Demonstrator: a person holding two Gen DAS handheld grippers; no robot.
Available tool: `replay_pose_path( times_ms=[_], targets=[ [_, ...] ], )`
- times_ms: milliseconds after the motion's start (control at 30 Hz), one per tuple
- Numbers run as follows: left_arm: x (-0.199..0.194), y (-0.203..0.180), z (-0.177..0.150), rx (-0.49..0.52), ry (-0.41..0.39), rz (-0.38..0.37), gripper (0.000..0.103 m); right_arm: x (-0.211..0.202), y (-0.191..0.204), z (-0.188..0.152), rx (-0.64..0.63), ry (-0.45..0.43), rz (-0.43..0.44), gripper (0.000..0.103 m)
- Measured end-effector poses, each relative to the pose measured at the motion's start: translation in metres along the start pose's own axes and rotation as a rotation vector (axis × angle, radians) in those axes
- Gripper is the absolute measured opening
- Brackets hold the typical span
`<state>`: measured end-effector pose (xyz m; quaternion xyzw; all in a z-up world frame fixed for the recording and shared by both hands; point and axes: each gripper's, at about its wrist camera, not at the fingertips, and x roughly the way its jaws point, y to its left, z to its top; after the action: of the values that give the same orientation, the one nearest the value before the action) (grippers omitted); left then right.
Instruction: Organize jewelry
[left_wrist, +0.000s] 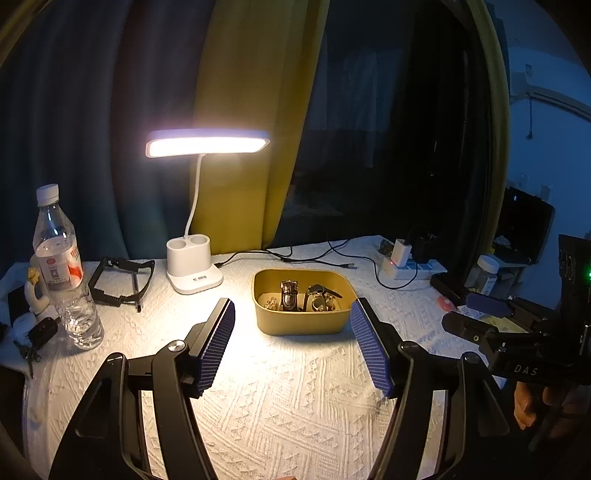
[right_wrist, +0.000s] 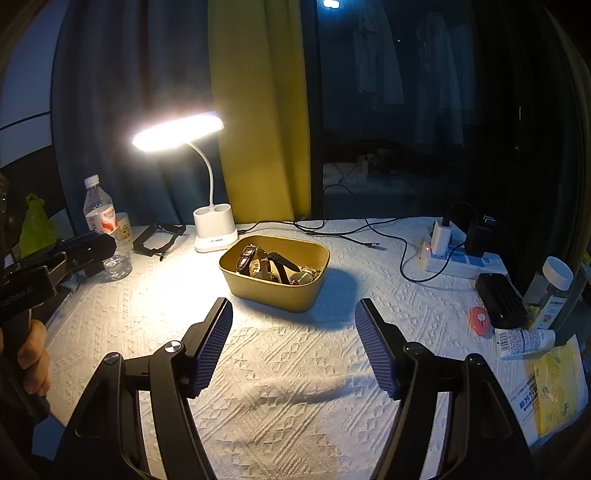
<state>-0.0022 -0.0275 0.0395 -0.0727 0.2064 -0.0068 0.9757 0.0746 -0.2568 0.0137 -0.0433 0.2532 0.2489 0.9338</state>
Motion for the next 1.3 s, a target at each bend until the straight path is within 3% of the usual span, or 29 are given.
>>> replay_pose_path(
  times_ms=[1300],
  targets=[
    [0.0101,-0.0004,-0.003,0.017,0.03,-0.015,0.069,0.0063,-0.006,0.0006,0.002,0.007,-0.006,0.069]
  ],
)
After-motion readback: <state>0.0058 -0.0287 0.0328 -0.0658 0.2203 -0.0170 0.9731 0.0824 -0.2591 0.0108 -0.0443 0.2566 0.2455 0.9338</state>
